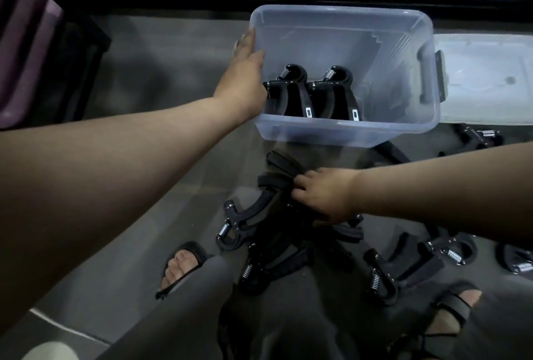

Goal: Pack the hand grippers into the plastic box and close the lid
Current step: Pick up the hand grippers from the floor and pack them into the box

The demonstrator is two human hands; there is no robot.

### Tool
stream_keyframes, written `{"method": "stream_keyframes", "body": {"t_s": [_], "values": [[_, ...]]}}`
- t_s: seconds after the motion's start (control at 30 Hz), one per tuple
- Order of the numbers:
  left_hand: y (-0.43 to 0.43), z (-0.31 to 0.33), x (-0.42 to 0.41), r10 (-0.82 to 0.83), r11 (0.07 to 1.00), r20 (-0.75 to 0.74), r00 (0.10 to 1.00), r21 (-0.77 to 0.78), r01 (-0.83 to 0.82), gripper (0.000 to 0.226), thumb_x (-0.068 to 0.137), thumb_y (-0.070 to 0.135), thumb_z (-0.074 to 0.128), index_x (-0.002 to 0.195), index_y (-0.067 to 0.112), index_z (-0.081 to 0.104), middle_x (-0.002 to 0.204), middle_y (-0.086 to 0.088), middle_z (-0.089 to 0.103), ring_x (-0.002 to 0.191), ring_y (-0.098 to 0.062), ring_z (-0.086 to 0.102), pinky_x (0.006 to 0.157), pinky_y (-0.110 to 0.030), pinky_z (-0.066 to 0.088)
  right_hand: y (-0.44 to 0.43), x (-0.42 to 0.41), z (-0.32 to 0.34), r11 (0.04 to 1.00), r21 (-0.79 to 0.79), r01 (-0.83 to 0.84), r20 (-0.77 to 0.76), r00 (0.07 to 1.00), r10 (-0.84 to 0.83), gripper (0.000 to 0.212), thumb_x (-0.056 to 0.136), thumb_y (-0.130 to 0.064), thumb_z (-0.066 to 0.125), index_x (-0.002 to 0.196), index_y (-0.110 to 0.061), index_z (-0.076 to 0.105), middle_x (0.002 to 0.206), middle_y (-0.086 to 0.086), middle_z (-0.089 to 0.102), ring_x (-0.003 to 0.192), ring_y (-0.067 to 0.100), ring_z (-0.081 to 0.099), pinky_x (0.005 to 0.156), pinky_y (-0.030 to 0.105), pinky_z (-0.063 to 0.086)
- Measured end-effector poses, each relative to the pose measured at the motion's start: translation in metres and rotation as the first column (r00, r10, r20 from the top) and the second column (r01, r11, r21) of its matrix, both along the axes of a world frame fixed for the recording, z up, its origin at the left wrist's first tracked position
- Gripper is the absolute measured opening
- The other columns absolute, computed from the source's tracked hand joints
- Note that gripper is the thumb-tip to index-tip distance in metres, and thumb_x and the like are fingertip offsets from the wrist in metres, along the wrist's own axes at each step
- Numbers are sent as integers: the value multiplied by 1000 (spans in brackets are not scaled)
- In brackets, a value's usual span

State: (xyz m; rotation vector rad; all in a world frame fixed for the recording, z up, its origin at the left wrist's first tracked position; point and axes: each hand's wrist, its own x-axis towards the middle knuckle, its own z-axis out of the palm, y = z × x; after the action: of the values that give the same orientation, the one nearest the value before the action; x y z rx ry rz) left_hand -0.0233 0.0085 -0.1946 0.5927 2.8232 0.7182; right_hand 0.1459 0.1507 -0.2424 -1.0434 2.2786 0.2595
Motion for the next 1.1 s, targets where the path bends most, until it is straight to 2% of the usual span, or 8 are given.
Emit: {"method": "stream_keyframes", "body": {"t_s": [0.17,0.4,0.5,0.57,0.67,0.8,0.93,1.1], "values": [[5,-2,-1,30,999,-2,1000,26,-30,53,83,-9,39,134,7,45,164,-3,-5,151,-22,-1,115,-21,5,8,-5,-7,1000,9,7,84,996,-8,39,93,-17,50,130,-13,39,124,9,49,107,30,56,87,40,46],[10,-1,-9,77,991,35,996,103,-81,63,87,-11,35,146,9,34,164,0,0,151,-18,1,110,-15,0,18,-42,34,866,-312,391,271,910,-314,41,94,-29,45,130,-11,36,118,11,57,101,30,59,89,42,47],[15,0,-11,95,988,38,995,116,-99,63,85,-11,35,146,8,34,164,-1,2,151,-19,2,111,-16,1,23,-61,68,574,-571,587,350,807,-476,23,88,-28,56,106,-14,54,91,-3,62,80,13,59,76,33,50],[18,0,-10,104,984,51,993,140,-110,62,86,-10,36,145,7,35,164,-1,2,151,-20,2,113,-18,2,27,-74,94,255,-617,744,535,635,-558,8,83,-22,63,90,-20,60,77,-7,61,67,4,58,62,25,48],[18,0,-11,83,982,86,993,164,-96,56,90,-6,41,145,7,37,164,0,0,151,-19,1,119,-24,5,45,-99,120,-225,-497,838,788,327,-522,6,79,-16,64,75,-18,61,64,7,58,47,17,54,43,24,41],[15,-3,-11,73,988,47,996,133,-79,55,91,-5,39,144,7,38,164,2,-1,151,-18,0,118,-23,5,85,-122,116,-551,-306,776,910,68,-410,15,91,-18,55,76,-15,52,56,4,55,44,16,51,49,28,35],[16,-9,-12,91,989,24,996,111,-93,62,88,-8,34,148,8,33,164,5,-2,151,-14,0,115,-20,3,109,-118,87,-621,-108,777,933,-135,-332,10,97,-20,53,91,-14,56,76,6,67,55,14,67,47,21,51],[16,-7,-10,93,992,18,996,89,-94,57,88,-8,35,142,8,41,164,5,-2,151,-15,0,114,-19,3,117,-111,62,-441,-181,879,841,-94,-533,18,95,-22,61,104,-6,62,89,15,66,71,21,68,64,27,58]]}}
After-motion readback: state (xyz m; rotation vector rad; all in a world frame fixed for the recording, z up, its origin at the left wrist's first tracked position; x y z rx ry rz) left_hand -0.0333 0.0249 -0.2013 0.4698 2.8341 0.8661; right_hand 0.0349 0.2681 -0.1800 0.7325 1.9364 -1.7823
